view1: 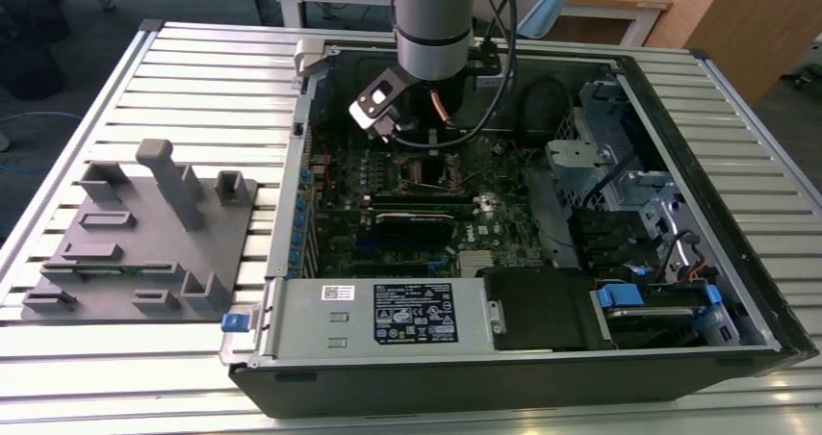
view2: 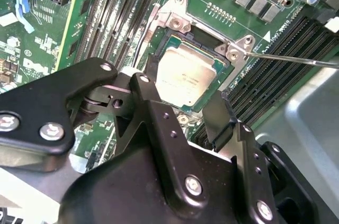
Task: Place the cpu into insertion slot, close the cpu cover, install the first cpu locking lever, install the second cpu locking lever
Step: 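Place the cpu into insertion slot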
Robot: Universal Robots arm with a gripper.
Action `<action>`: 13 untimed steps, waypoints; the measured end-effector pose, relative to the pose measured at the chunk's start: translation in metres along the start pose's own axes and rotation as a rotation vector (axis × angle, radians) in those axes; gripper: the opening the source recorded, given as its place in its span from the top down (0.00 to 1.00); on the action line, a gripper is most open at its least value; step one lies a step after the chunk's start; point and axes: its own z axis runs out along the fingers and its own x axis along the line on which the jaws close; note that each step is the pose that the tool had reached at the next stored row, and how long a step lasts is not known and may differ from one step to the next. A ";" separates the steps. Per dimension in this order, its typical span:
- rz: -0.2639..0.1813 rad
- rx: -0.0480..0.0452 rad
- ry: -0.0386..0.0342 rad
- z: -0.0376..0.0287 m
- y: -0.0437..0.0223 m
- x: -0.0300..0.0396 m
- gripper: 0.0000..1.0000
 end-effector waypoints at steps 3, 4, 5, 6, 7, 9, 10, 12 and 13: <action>0.000 0.0002 -0.0003 -0.0002 0.0000 0.0000 0.39; 0.000 0.0002 -0.0003 -0.0003 0.0000 0.0000 0.39; 0.000 0.0001 -0.0003 -0.0003 0.0000 0.0000 0.39; 0.000 0.0002 -0.0003 -0.0003 0.0000 0.0000 0.41; 0.000 0.0002 -0.0003 -0.0004 0.0000 0.0000 0.47; 0.000 0.0002 -0.0003 -0.0004 0.0000 0.0000 0.47; 0.000 0.0002 -0.0003 -0.0005 0.0000 0.0000 0.54; 0.000 0.0001 -0.0003 -0.0006 0.0000 0.0000 0.59; 0.000 0.0002 -0.0003 -0.0007 0.0000 0.0000 0.77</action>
